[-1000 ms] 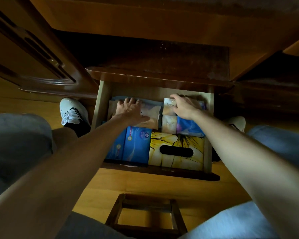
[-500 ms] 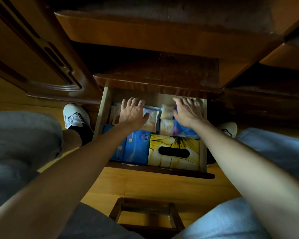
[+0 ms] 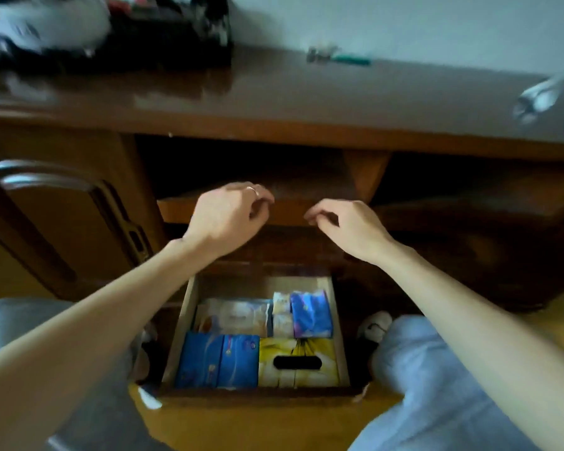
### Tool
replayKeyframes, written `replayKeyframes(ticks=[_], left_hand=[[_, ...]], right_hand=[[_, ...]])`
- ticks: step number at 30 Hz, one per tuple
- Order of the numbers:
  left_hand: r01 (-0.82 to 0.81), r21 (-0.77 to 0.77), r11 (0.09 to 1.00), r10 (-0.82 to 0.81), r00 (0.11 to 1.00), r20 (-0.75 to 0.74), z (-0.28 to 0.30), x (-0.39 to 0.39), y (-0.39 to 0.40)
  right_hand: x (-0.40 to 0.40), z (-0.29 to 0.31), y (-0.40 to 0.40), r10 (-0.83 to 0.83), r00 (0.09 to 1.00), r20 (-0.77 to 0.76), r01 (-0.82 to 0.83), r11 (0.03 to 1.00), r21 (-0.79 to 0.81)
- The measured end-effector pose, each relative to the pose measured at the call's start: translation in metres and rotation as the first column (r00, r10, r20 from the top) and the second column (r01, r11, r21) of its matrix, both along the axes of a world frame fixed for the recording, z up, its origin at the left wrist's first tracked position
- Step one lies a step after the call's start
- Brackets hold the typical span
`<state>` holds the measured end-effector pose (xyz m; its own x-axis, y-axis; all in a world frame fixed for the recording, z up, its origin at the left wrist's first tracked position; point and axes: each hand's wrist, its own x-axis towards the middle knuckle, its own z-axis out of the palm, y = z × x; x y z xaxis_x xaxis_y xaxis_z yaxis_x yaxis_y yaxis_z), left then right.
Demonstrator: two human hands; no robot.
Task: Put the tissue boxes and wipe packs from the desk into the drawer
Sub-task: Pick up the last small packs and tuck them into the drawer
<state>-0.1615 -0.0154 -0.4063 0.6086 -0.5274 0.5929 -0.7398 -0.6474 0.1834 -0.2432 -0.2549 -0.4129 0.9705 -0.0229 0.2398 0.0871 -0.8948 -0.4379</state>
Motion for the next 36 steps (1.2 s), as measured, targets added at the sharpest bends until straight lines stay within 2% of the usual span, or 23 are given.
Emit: replayKeyframes(ticks=[3,6,9,12,15,17,19,22,29,36], left_hand=[[0.002,-0.138,0.99,0.016,0.991,0.132,0.075,0.014,-0.001],[-0.052,-0.143,0.988,0.069,0.99,0.121,0.124,0.042,-0.014],[-0.102,-0.042,0.994,0.103,0.995,0.009,0.145,0.077,-0.031],[-0.116,0.012,0.993,0.116,0.99,-0.075,0.147,0.115,-0.053],[-0.11,0.033,0.993,0.114,0.984,-0.136,0.143,0.157,-0.081],[-0.115,0.037,0.993,0.119,0.979,-0.166,0.14,0.187,-0.104],[-0.127,0.017,0.992,0.128,0.975,-0.179,0.134,0.216,-0.127],[-0.155,-0.004,0.988,0.151,0.967,-0.205,0.119,0.256,-0.165],[-0.124,0.09,0.988,0.132,0.987,-0.087,0.111,0.339,-0.243],[-0.005,0.21,0.978,0.037,0.988,-0.152,0.105,0.427,-0.297]], right_hand=[[-0.004,0.072,-0.011,-0.032,0.976,0.213,0.041,0.999,-0.036],[0.013,0.117,-0.025,-0.027,0.942,0.335,0.067,0.992,-0.106],[0.046,0.135,-0.044,-0.091,0.969,0.229,0.15,0.954,-0.258],[0.079,0.131,-0.068,-0.197,0.975,0.104,0.22,0.926,-0.308],[0.116,0.13,-0.084,-0.258,0.951,0.168,0.303,0.885,-0.355],[0.149,0.141,-0.094,-0.294,0.946,0.137,0.324,0.868,-0.377],[0.188,0.146,-0.107,-0.298,0.951,0.084,0.307,0.875,-0.374],[0.247,0.144,-0.132,-0.292,0.951,0.104,0.31,0.896,-0.319],[0.367,0.126,-0.191,-0.388,0.921,0.036,0.355,0.797,-0.488],[0.429,0.12,-0.225,-0.409,0.909,-0.082,0.331,0.827,-0.454]])
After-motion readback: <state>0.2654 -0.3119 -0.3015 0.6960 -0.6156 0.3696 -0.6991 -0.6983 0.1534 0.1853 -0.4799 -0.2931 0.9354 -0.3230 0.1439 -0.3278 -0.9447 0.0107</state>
